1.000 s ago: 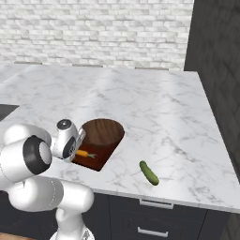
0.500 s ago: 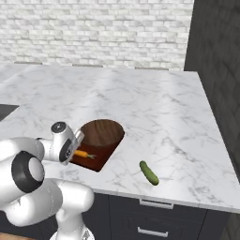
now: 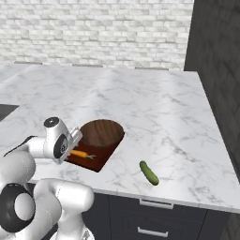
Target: Place the two vegetables and bowl onto the tray for setting up a vegetable dip station.
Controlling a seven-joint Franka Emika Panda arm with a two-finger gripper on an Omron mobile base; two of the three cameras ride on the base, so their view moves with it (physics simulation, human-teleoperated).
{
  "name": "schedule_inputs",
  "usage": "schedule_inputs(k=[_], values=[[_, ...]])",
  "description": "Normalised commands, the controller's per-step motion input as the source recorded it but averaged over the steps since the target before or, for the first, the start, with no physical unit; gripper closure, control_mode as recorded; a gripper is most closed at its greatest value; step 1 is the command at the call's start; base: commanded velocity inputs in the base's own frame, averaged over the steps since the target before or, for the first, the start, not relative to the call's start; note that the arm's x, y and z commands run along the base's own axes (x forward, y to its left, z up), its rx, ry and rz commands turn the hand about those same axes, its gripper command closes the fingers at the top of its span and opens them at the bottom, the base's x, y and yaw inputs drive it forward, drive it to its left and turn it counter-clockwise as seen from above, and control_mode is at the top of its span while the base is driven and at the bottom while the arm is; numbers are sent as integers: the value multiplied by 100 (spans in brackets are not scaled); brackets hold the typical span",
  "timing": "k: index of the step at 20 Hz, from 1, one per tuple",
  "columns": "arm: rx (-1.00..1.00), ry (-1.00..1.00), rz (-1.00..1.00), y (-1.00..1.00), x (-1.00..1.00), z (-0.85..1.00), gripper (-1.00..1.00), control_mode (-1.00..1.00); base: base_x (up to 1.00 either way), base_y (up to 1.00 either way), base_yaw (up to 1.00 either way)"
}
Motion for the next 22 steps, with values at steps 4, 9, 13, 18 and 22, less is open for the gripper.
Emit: schedule_inputs(k=[4,9,13,18,22], values=[[0,0,-1,-20,-43,21,-100,-100,0,0,0],[-4,0,2,-27,-43,14,-100,-100,0,0,0],[-3,0,8,-35,-44,9,-100,-100,0,0,0],[-3,3,8,-39,-31,8,-100,-100,0,0,0],[-1,0,12,-44,-33,9,-100,-100,0,0,0]])
